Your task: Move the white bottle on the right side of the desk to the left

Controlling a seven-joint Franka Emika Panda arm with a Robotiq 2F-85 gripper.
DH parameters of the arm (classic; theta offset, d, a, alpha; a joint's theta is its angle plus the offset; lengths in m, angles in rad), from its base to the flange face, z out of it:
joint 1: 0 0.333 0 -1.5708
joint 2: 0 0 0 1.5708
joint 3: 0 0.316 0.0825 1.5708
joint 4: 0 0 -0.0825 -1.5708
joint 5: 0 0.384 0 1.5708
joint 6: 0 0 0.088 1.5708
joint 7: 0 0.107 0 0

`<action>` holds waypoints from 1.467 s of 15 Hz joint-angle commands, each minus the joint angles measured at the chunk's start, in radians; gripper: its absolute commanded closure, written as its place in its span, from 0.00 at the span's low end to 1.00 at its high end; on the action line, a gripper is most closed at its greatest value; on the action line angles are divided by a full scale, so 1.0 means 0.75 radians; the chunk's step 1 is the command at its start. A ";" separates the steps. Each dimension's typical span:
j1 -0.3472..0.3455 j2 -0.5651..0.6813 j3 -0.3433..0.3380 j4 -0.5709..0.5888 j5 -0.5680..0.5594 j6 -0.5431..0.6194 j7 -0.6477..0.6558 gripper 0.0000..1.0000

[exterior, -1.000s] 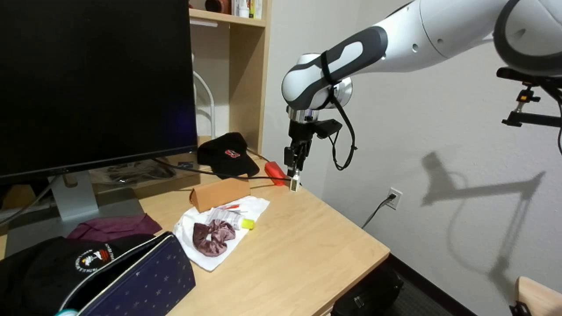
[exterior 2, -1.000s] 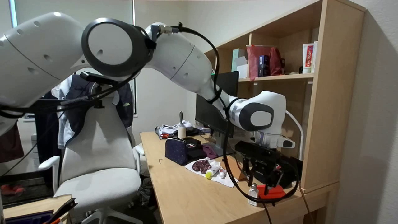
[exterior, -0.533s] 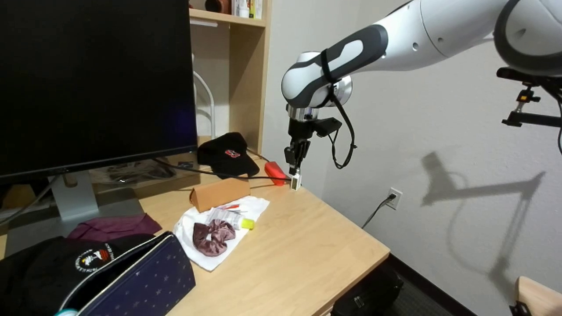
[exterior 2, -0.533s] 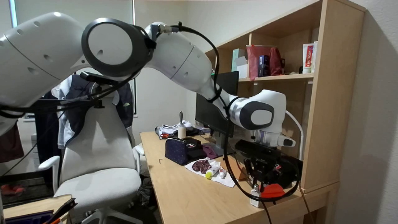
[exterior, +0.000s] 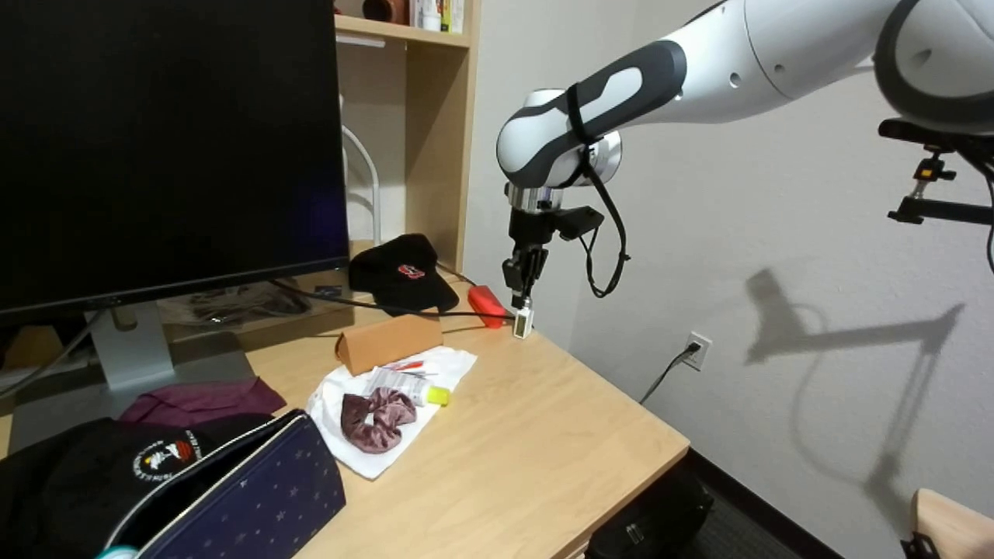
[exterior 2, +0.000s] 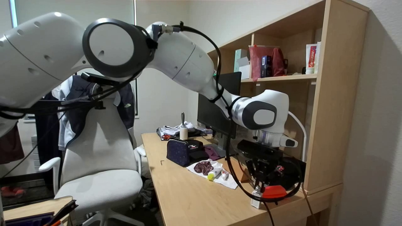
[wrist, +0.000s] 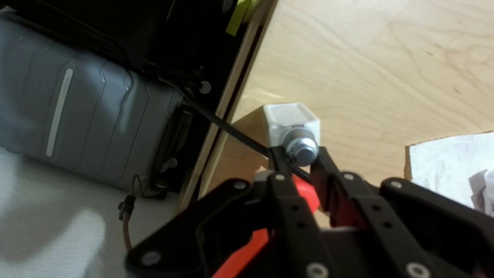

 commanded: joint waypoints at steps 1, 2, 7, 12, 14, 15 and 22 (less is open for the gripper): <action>-0.019 0.009 0.030 0.026 -0.025 -0.046 -0.008 0.55; -0.019 0.009 0.032 0.025 -0.024 -0.047 -0.006 0.53; -0.021 -0.007 0.030 0.005 -0.021 -0.050 0.006 0.22; -0.024 -0.014 0.025 -0.006 -0.020 -0.057 0.015 0.00; -0.025 -0.014 0.024 -0.006 -0.019 -0.064 0.018 0.00; -0.024 -0.013 0.023 -0.006 -0.020 -0.070 0.020 0.00; -0.015 -0.019 0.003 -0.013 -0.032 -0.123 0.043 0.43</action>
